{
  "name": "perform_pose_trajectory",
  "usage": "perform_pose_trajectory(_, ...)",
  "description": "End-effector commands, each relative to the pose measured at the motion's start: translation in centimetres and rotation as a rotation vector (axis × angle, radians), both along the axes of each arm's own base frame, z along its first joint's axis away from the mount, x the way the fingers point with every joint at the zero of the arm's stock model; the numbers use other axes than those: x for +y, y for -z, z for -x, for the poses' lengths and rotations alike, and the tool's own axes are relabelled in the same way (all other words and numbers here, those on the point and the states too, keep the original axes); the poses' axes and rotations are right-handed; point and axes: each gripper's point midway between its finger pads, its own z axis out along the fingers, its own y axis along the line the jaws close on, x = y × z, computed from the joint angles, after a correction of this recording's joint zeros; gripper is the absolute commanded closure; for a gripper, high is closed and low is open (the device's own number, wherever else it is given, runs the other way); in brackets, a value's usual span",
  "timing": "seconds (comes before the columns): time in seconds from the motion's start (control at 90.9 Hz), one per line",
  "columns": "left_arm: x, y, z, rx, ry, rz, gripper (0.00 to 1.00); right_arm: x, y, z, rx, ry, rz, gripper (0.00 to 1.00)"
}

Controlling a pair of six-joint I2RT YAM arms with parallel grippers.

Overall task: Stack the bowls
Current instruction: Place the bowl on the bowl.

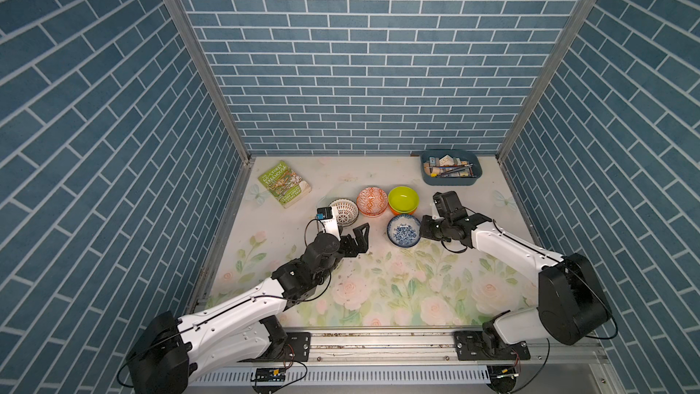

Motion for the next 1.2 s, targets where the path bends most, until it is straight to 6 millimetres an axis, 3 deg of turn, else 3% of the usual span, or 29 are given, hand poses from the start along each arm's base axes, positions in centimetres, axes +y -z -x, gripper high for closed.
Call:
perform_pose_trajectory(0.0,0.1,0.0,-0.2,-0.006,-0.005,0.003,0.00,0.1,-1.3,0.3,-0.002,0.019,-0.054,1.00)
perform_pose_trajectory(0.748,0.2,0.0,-0.1,-0.005,-0.006,-0.001,0.00,0.0,0.3,1.0,0.048,0.027,-0.122,1.00)
perform_pose_trajectory(0.957,0.3,-0.6,-0.2,-0.019,-0.009,-0.015,0.00,-0.3,-1.3,0.5,-0.005,0.021,-0.100,0.56)
perform_pose_trajectory(1.067,0.4,-1.4,-0.2,-0.036,-0.011,-0.022,0.00,-0.9,-2.9,-0.1,-0.075,0.031,-0.083,0.44)
perform_pose_trajectory(1.188,0.6,-2.9,-0.6,-0.055,-0.027,-0.050,0.00,-2.0,-4.9,-0.8,-0.179,0.064,-0.055,0.40)
